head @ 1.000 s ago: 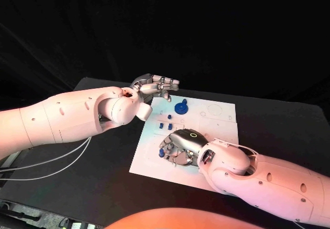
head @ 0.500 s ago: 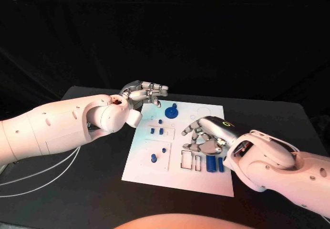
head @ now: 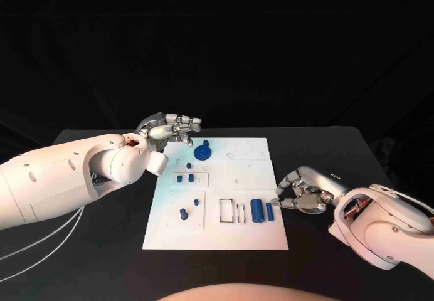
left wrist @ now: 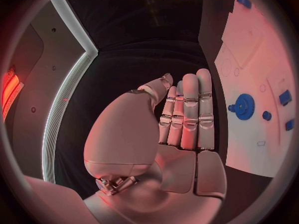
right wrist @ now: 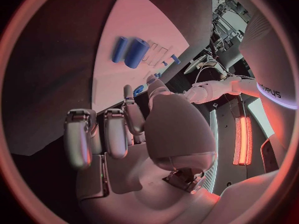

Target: Assemble the parts on the task board

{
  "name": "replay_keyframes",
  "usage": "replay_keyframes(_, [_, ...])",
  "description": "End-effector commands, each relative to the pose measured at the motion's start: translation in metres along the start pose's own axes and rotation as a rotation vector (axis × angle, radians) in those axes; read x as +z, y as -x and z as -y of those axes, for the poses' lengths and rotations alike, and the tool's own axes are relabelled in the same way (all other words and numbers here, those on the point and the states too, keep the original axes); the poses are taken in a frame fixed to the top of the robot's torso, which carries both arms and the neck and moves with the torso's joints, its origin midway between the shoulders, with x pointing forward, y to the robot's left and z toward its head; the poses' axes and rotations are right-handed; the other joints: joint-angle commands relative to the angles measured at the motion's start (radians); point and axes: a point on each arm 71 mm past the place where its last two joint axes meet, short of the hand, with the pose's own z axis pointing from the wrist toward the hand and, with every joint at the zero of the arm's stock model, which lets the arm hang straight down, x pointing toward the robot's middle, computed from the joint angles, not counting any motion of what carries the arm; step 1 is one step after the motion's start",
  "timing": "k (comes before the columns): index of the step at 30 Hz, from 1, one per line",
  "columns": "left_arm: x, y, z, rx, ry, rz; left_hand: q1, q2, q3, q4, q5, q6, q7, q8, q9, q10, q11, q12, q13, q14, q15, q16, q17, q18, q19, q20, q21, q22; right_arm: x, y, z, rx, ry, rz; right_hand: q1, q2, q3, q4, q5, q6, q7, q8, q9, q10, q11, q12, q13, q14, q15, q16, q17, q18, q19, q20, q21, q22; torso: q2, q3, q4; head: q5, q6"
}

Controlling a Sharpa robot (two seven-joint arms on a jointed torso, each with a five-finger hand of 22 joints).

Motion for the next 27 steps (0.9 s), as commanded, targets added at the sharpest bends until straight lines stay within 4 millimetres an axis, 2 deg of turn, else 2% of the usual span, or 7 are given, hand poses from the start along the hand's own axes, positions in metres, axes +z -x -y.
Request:
replay_keyframes(1, [0.001,-0.003,0.0,-0.012,-0.005,-0.021,0.001,0.009,-0.005,0.001,-0.001,-0.004,-0.004,0.001,-0.001,-0.007,-0.001,0.004,0.002,-0.004,0.0,-0.005,-0.001,0.013,0.005,0.0,-0.003,-0.001,-0.001,-0.006,0.003,-0.043,-0.066,0.014,-0.005,0.008,-0.017,0.009,0.011,-0.01,-0.002,0.009,0.007,-0.004,-0.003,0.007,0.007,0.068,0.003,0.006,0.055,-0.02,0.073,0.004,0.004,0.24,-0.002,0.0039,-0.0075,-0.005,-0.004])
replay_keyframes(4, [0.001,-0.004,-0.001,-0.014,-0.004,-0.024,0.001,0.009,-0.005,0.001,-0.001,-0.004,-0.004,0.001,-0.001,-0.007,-0.001,0.004,0.002,-0.004,0.0,-0.005,-0.001,0.013,0.005,0.0,-0.003,-0.001,0.001,-0.013,0.001,-0.046,-0.074,0.013,-0.007,0.01,-0.032,0.021,0.025,-0.013,-0.003,0.015,0.014,-0.003,-0.004,0.012,0.015,0.068,0.003,0.009,0.059,-0.02,0.075,0.004,0.008,0.241,-0.002,0.0038,-0.0053,-0.003,-0.006])
replay_keyframes(8, [0.001,-0.004,-0.001,-0.015,-0.003,-0.025,0.001,0.009,-0.005,0.001,-0.001,-0.004,-0.004,0.001,-0.001,-0.007,-0.001,0.004,0.002,-0.004,0.0,-0.005,-0.001,0.013,0.005,0.0,-0.003,-0.001,0.007,-0.023,-0.001,-0.039,-0.08,0.005,-0.011,0.014,-0.051,0.038,0.048,-0.017,-0.004,0.022,0.023,-0.003,-0.005,0.013,0.019,0.068,0.002,0.011,0.061,-0.02,0.075,0.004,0.009,0.241,-0.001,0.0031,-0.0036,0.014,-0.01])
replay_keyframes(12, [0.001,-0.004,-0.002,-0.016,0.0,-0.027,0.0,0.01,-0.006,0.001,-0.001,-0.003,-0.005,0.002,-0.001,-0.007,-0.002,0.006,0.002,-0.003,0.0,-0.005,-0.002,0.014,0.006,0.0,-0.005,-0.002,0.012,-0.032,-0.004,-0.029,-0.076,-0.011,-0.008,0.02,-0.065,0.047,0.07,-0.018,-0.006,0.029,0.03,-0.003,-0.006,0.014,0.023,0.069,0.002,0.012,0.063,-0.021,0.075,0.003,0.011,0.241,0.001,0.0032,0.0007,0.009,-0.014])
replay_keyframes(16, [0.001,-0.004,-0.002,-0.016,0.002,-0.027,0.003,0.013,-0.006,0.0,-0.001,-0.003,-0.006,0.003,-0.001,-0.007,-0.002,0.006,0.002,-0.004,-0.001,-0.005,-0.002,0.014,0.006,0.0,-0.005,-0.002,0.016,-0.04,-0.006,-0.021,-0.068,-0.019,-0.007,0.022,-0.07,0.049,0.077,-0.019,-0.006,0.031,0.033,-0.003,-0.006,0.013,0.024,0.068,0.001,0.012,0.063,-0.02,0.075,0.003,0.01,0.241,0.002,0.0024,-0.0002,0.01,-0.017])
replay_keyframes(20, [0.0,-0.003,-0.002,-0.016,0.005,-0.028,0.003,0.013,-0.006,0.0,-0.001,-0.003,-0.006,0.003,-0.001,-0.008,-0.002,0.006,0.002,-0.004,-0.001,-0.005,-0.002,0.014,0.006,0.0,-0.006,-0.002,0.019,-0.044,-0.008,-0.021,-0.065,-0.025,-0.005,0.024,-0.074,0.05,0.082,-0.017,-0.007,0.034,0.035,-0.002,-0.007,0.013,0.025,0.068,0.001,0.013,0.063,-0.02,0.075,0.003,0.01,0.241,0.001,0.0017,-0.0006,0.016,-0.021])
replay_keyframes(27, [0.0,-0.003,-0.002,-0.016,0.003,-0.025,0.002,0.013,-0.006,0.0,-0.001,-0.003,-0.005,0.003,-0.001,-0.008,-0.002,0.007,0.002,-0.004,-0.001,-0.006,-0.003,0.014,0.006,0.0,-0.006,-0.003,0.022,-0.052,-0.01,-0.02,-0.063,-0.043,0.002,0.029,-0.079,0.049,0.092,-0.016,-0.008,0.038,0.04,-0.001,-0.008,0.014,0.027,0.068,0.0,0.013,0.064,-0.02,0.075,0.002,0.01,0.241,0.001,0.0021,-0.0008,0.019,-0.023])
